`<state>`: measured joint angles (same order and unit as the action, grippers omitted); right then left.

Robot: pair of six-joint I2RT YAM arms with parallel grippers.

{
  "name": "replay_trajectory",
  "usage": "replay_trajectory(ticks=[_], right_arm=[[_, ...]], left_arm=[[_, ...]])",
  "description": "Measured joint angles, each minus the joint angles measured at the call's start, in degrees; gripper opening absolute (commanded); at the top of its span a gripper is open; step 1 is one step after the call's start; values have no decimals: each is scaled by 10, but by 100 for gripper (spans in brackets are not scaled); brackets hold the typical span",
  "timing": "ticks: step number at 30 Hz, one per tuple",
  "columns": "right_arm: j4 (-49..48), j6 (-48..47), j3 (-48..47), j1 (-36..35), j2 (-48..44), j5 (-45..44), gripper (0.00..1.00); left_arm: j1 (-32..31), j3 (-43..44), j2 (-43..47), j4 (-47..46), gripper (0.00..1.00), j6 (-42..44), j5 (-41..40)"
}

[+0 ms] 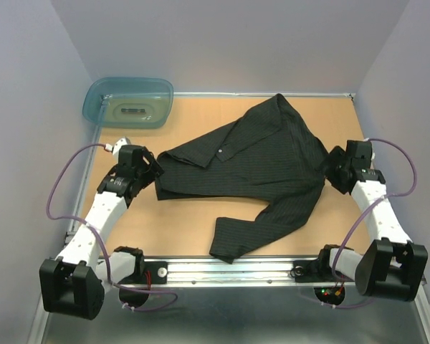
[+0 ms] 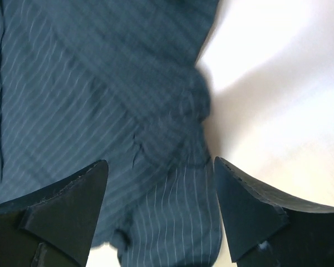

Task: Fold and stack the long sleeve shirts
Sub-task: Flatten the shirt out

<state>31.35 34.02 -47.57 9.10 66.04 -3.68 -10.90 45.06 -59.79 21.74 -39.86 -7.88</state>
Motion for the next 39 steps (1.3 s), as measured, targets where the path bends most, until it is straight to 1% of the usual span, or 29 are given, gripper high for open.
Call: replay_trajectory(ticks=[5,7,10,15,18,21,23,25,27,29,33,36,37,39], right_arm=[[14,1,72,0,-42,59,82],[29,1,90,0,-45,73,82],[51,1,92,0,-46,85,82],[53,2,92,0,-39,89,82],[54,3,92,0,-29,91,82],[54,2,92,0,-30,90,82],[55,2,92,0,-30,90,82],[55,2,92,0,-30,90,82],[55,2,92,0,-30,90,82],[55,2,92,0,-30,90,82],[55,2,92,0,-30,90,82],[54,3,92,0,-30,87,82],[55,3,92,0,-30,87,82],[54,3,92,0,-30,86,82]], left_arm=[[-9,-57,24,17,81,6,53],[-18,-75,24,24,84,22,84],[-40,-80,32,27,86,50,121],[-155,-73,58,8,87,89,149],[-247,-57,36,-8,87,107,156],[-312,-41,-7,-22,87,119,159],[-351,-27,-57,-29,85,124,160],[-367,-21,-95,-31,83,125,160],[-376,-18,-129,-33,80,126,160],[-384,-18,-151,-33,79,128,160],[-400,-10,-196,-34,75,134,165],[-414,3,-224,-38,69,140,175],[-420,7,-232,-40,65,142,179],[-427,11,-240,-42,59,144,184]])
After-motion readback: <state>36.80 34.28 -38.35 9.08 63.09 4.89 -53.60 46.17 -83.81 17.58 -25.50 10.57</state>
